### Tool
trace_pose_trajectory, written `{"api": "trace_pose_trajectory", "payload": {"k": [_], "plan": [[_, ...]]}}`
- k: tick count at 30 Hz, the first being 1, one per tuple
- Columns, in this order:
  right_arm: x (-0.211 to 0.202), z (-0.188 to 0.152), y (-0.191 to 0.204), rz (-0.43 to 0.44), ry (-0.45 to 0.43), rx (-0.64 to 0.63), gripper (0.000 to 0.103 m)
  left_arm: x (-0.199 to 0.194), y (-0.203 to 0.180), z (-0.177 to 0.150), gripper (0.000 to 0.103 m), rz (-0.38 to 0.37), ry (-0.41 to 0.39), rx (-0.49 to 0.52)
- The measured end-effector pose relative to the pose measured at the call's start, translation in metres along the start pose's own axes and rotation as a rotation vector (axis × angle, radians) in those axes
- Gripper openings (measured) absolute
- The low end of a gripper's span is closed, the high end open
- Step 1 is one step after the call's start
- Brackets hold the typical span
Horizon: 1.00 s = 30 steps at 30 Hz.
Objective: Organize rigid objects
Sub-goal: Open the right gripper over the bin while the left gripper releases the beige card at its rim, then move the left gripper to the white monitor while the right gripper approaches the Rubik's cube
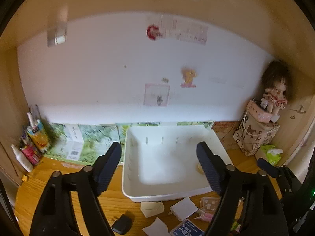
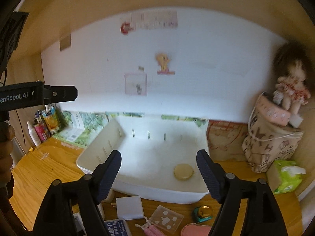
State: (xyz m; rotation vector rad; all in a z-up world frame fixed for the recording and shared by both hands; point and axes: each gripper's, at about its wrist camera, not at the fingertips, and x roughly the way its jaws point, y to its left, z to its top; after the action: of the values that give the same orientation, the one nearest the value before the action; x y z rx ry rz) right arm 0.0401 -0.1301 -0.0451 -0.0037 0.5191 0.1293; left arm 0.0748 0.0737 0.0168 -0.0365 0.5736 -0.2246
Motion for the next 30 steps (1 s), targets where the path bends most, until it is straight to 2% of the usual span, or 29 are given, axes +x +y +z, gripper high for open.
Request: {"api": "trace_pose_trajectory", "payload": {"k": [5,12,20,30], "plan": [[-0.035,0.000,0.001,-0.026,-0.054,0.023,0.081,-0.032,0.001,-0.006,0.084,0.010,-0.050,0.009],[-0.065,-0.008,0.001,-0.055,-0.076,0.041,0.081,-0.058,0.009,-0.020,0.084,0.020,-0.046,-0.016],[-0.084,-0.031,0.006,-0.064,-0.044,0.056,0.081,-0.072,0.022,-0.045,0.084,0.062,0.012,-0.061],[-0.099,-0.062,0.011,-0.071,0.014,0.076,0.081,-0.075,0.033,-0.082,0.084,0.085,0.143,-0.108]]}}
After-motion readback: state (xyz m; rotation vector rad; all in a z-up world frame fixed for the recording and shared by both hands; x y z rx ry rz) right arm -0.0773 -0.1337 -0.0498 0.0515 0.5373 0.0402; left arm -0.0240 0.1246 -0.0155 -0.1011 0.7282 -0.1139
